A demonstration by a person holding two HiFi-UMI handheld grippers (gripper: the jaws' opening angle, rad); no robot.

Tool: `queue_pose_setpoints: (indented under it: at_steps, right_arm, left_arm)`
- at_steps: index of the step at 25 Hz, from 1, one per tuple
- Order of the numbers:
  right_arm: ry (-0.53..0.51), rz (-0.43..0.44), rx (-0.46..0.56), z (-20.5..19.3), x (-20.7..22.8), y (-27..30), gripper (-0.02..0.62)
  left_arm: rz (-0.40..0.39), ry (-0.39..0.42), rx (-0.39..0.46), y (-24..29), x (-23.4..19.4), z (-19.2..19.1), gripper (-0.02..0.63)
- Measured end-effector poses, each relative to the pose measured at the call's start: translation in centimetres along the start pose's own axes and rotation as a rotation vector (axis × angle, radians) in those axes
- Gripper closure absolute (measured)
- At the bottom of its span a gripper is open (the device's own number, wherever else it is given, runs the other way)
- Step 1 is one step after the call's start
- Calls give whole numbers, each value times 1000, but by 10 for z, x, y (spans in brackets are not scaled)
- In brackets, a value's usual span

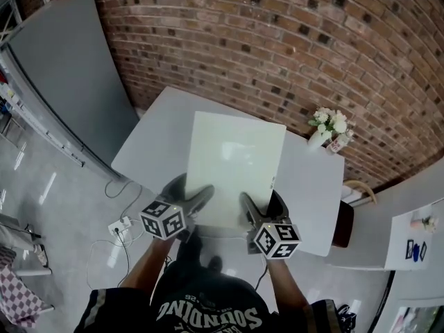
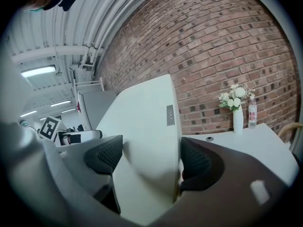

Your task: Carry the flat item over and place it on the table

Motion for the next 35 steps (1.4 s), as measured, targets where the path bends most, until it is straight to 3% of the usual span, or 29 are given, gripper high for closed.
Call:
queue_pose_setpoints:
  at_steps: [19, 35]
  right_arm:
    - [21, -152, 47, 25, 2, 161, 219]
    - [18, -194, 55, 42, 34, 171, 219]
  left_arm:
    - [-142, 3, -73, 121, -127, 74, 212]
    - [-175, -20, -87, 164, -122, 71, 213]
Point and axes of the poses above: the fingertips, and each gripper's own axes: y forward along the fingers, x to its right, z out of its top, the point moved 3 cm from there along -y, backward along the fingers, and after that the axes turned 10 degrees about x, right-handed, at the moved point
